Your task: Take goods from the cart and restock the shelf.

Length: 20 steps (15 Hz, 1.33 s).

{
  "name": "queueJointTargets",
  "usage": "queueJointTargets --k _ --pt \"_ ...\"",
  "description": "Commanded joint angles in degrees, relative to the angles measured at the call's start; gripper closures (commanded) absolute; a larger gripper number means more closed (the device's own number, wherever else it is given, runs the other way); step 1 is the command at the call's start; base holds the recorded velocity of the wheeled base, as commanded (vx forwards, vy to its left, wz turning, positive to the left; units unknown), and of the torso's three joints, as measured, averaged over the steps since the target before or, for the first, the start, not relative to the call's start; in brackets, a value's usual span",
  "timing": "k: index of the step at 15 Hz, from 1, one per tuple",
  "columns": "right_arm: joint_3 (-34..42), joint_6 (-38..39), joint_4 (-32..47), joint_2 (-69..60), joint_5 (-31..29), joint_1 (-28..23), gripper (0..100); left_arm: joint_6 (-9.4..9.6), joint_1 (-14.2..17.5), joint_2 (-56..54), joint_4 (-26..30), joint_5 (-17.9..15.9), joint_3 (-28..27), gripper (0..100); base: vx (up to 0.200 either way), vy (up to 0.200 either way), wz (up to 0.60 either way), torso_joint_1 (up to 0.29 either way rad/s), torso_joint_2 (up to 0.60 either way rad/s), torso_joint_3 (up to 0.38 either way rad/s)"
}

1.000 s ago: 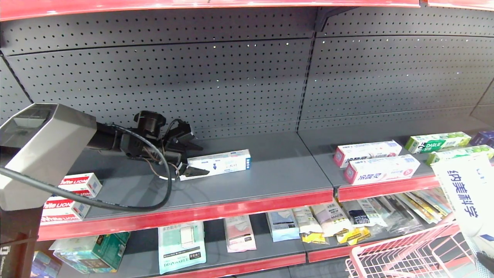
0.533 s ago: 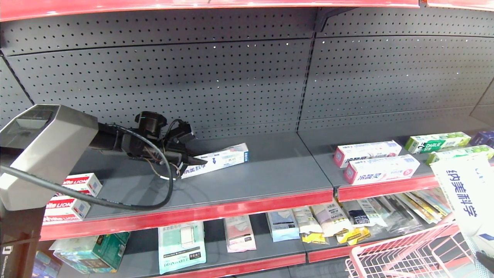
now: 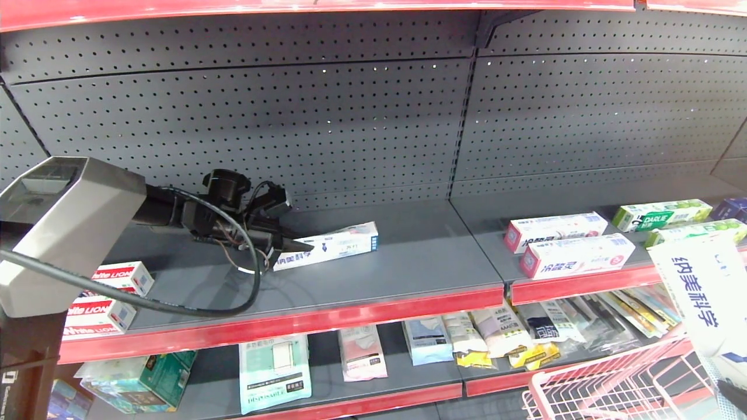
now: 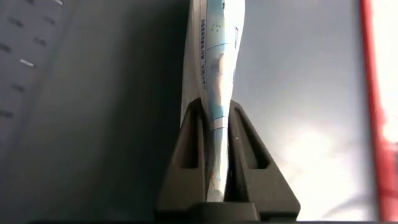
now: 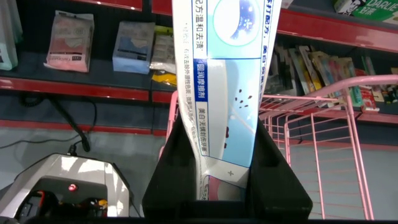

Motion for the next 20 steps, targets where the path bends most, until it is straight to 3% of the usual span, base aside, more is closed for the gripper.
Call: queueJointTargets --k 1,2,4,6,8,14,20 --pt "0.04 -0.01 0.03 0.09 -0.02 0.01 100 0.33 -0.01 -2.81 3.57 -0.75 0.01 100 0.0 0.0 0.0 0.0 0.0 0.0" --pt "-0.05 -0.01 -0.06 0.09 -0.02 0.01 100 1.04 -0.01 -3.34 5.15 -0.93 0.01 100 0.0 0.0 0.0 0.0 0.0 0.0" --pt "0.04 -0.01 0.03 0.09 -0.02 0.01 100 7.01 1.49 -3.78 9.99 -1.45 0.1 100 0.0 0.0 0.0 0.0 0.0 0.0" --pt "-0.05 -0.01 0.03 0.09 -0.02 0.01 100 10.18 2.45 -4.57 13.76 -2.16 0.71 100 0.0 0.0 0.0 0.0 0.0 0.0" --pt "-0.22 -0.01 0.03 0.18 -0.02 0.01 100 12.02 2.8 -5.89 16.49 -2.6 1.5 100 0.0 0.0 0.0 0.0 0.0 0.0" --pt "-0.4 -0.01 -0.06 0.53 -0.37 0.01 100 14.13 3.42 -7.65 16.58 -3.48 6.69 100 0.0 0.0 0.0 0.0 0.0 0.0" --pt "-0.57 -0.01 -0.14 1.06 -0.37 0.01 100 14.13 3.86 -8.88 16.84 -4.09 10.03 100 0.0 0.0 0.0 0.0 0.0 0.0"
